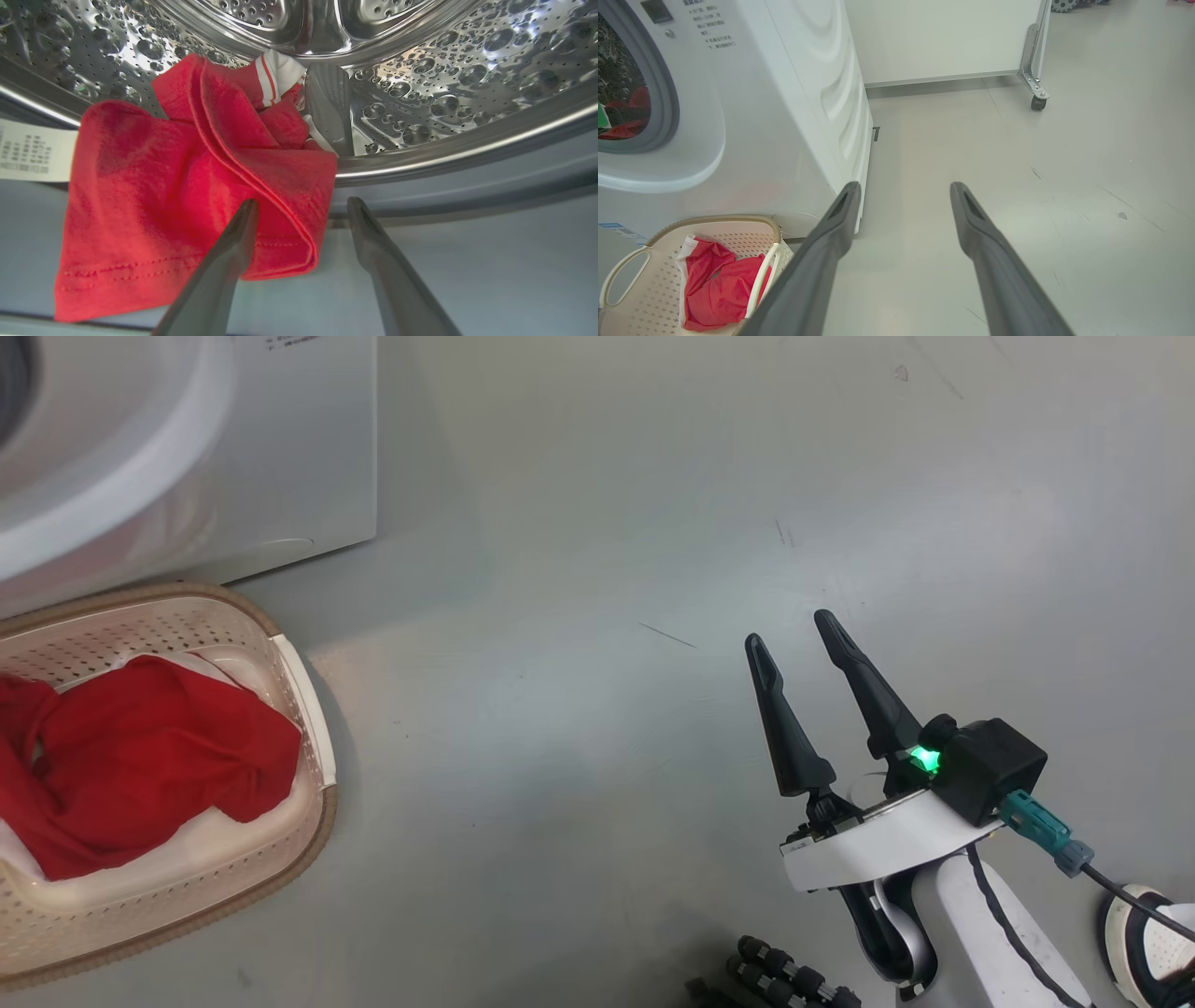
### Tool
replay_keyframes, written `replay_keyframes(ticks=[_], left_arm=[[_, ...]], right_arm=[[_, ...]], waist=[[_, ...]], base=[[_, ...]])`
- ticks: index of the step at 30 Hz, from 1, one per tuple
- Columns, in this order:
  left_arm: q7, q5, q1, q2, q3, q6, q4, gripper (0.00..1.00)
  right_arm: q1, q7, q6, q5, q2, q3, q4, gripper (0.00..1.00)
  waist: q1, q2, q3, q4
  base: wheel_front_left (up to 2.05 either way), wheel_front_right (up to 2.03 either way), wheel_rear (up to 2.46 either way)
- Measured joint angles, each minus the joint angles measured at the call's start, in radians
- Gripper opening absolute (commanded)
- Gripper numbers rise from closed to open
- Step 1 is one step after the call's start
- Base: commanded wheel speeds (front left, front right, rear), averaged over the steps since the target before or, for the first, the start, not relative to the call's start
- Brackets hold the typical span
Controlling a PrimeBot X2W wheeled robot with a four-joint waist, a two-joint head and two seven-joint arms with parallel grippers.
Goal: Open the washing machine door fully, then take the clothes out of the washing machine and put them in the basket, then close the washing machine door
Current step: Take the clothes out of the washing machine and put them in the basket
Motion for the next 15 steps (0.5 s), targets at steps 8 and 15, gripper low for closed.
replay_keyframes(ticks=[8, 15], left_arm=[[0.027, 0.001, -0.047, 0.013, -0.002, 0.013, 0.039, 1.0], [0.03, 0.007, -0.087, 0.032, -0.006, 0.013, 0.07, 1.0]], right_arm=[[-0.008, 0.0, -0.007, 0.008, 0.0, 0.015, -0.006, 1.0], [-0.022, 0.0, -0.009, 0.009, 0.001, 0.023, -0.009, 1.0]], waist=[[0.0, 0.0, 0.016, -0.009], [0.0, 0.0, 0.034, -0.02]], base=[[0.0, 0.0, 0.0], [0.0, 0.0, 0.0]])
